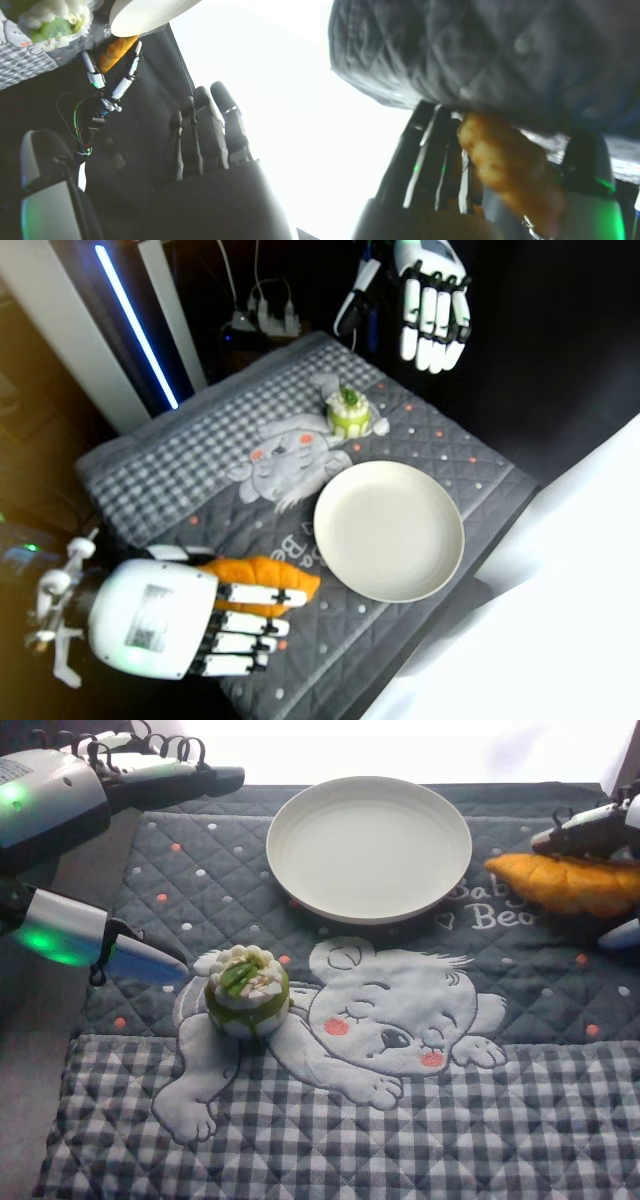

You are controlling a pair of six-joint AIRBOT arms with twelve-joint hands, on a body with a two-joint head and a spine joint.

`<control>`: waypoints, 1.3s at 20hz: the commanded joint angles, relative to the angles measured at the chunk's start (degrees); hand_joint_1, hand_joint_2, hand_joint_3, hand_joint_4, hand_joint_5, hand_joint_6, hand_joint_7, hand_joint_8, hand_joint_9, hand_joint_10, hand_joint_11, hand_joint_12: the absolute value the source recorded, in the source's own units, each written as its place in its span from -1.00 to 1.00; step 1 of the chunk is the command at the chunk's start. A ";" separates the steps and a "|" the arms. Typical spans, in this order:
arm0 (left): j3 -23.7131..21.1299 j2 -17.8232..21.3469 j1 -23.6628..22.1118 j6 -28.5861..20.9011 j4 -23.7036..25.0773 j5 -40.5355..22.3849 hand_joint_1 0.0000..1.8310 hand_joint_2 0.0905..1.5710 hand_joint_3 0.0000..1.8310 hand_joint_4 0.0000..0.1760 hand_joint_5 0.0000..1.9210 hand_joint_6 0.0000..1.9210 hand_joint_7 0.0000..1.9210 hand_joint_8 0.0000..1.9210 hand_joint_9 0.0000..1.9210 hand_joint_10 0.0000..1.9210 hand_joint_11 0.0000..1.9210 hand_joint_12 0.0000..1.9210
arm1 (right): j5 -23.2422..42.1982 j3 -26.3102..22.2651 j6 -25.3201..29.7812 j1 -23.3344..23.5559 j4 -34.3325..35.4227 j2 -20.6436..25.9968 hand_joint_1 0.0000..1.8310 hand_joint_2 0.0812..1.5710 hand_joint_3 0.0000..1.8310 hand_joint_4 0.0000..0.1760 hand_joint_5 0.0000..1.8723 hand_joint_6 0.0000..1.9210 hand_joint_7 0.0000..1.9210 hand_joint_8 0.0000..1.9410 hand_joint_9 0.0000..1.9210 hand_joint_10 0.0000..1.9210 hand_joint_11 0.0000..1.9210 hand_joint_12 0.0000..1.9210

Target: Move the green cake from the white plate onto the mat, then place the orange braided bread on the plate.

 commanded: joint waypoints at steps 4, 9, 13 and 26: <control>-0.19 0.66 -0.26 -0.21 -2.24 -6.70 -0.12 -0.11 -1.00 -0.67 -0.76 -0.99 -0.66 -0.99 -0.63 -0.97 -1.00 -0.05 | 2.61 0.32 -0.87 -0.14 0.09 0.70 0.39 0.44 -1.00 -1.00 -0.16 0.15 0.03 0.13 0.17 -0.41 -0.05 -0.05; -0.19 0.79 -0.05 -0.21 -2.49 -6.92 -0.13 -0.07 -1.00 -0.65 -0.77 -1.00 -0.66 -1.00 -0.63 -0.98 -1.00 0.00 | 9.96 -0.82 2.66 -0.14 0.70 1.54 0.51 0.35 -1.00 -1.00 -0.02 -0.03 0.07 -0.19 0.15 0.11 -0.10 -0.15; -0.18 0.89 0.18 -0.19 -2.69 -6.99 -0.13 -0.10 -1.00 -0.64 -0.75 -1.00 -0.64 -1.00 -0.62 -0.97 -1.00 0.03 | 15.86 -2.89 2.65 -0.13 2.96 3.20 0.53 0.26 -1.00 -1.00 0.15 -0.30 0.32 -0.63 0.27 -0.06 -0.17 0.06; -0.13 -0.24 1.23 0.21 -2.68 -5.94 -0.14 -0.12 -1.00 -1.00 -0.72 -0.98 -0.59 -0.98 -0.55 -0.96 -1.00 0.38 | 31.96 -9.72 -1.73 -0.07 8.19 7.94 0.55 0.23 -1.00 -1.00 0.31 -0.85 0.40 -0.66 0.34 -0.11 0.21 0.13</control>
